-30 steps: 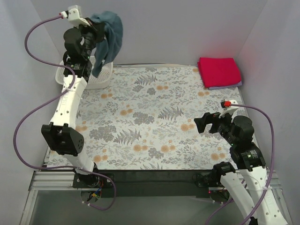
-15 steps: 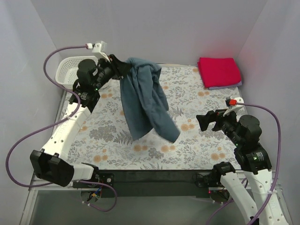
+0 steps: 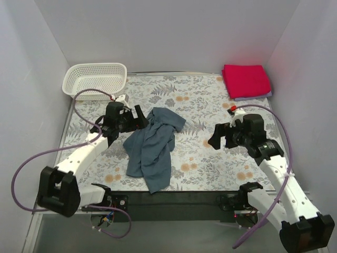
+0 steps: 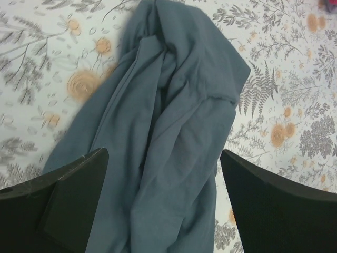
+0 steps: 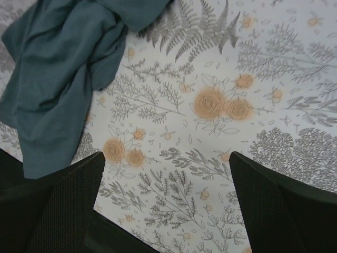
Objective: Fold and stack the t-shirts
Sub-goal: Move the tshirt to the center of the board, then flatten the tshirt out
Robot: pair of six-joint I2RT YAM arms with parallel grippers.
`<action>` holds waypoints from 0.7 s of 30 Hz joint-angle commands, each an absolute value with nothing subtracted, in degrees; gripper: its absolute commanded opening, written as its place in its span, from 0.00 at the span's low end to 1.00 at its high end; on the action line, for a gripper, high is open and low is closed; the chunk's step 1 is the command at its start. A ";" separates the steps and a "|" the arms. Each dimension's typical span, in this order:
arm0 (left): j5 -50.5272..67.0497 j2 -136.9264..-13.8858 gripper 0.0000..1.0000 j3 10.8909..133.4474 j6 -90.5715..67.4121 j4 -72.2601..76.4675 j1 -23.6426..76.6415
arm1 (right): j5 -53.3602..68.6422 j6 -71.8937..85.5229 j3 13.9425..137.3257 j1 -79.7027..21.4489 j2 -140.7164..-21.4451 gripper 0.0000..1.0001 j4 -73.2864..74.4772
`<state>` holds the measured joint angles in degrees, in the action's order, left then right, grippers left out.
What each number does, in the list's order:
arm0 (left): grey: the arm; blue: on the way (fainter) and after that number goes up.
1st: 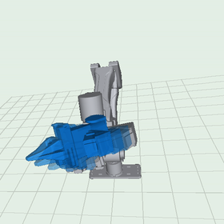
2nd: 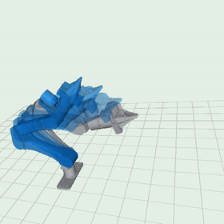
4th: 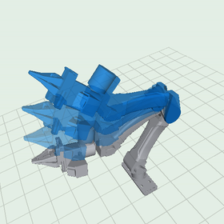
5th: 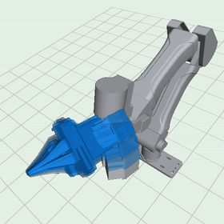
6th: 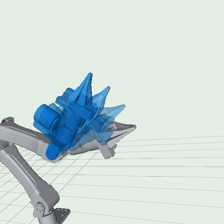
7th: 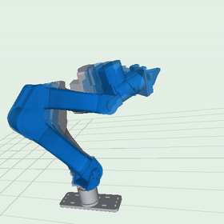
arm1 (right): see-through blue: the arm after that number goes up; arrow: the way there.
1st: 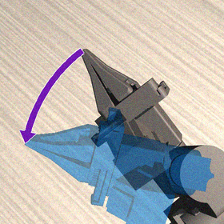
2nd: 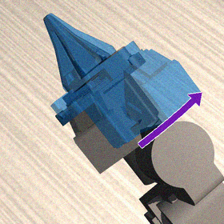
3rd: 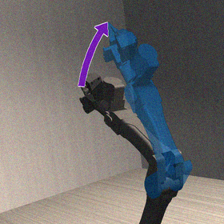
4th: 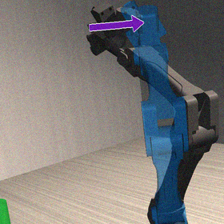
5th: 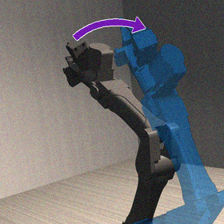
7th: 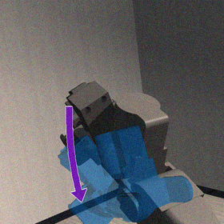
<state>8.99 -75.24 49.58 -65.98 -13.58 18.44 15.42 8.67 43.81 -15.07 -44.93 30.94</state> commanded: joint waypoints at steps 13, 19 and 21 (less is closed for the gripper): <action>-3.51 -53.61 0.73 28.21 -79.88 -27.94 20.21 | 14.85 14.41 46.83 -39.71 -73.26 0.84 16.09; -4.66 -58.70 0.72 28.13 -83.66 -29.44 20.83 | 15.20 15.91 54.83 -48.50 -87.43 0.80 12.23; -4.66 -60.81 0.69 27.86 -84.46 -29.10 21.53 | 15.64 16.69 57.56 -49.30 -92.08 0.77 11.52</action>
<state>-3.09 -58.94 27.62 -81.32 -28.27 20.53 15.18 14.96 53.15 -47.57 -88.03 16.01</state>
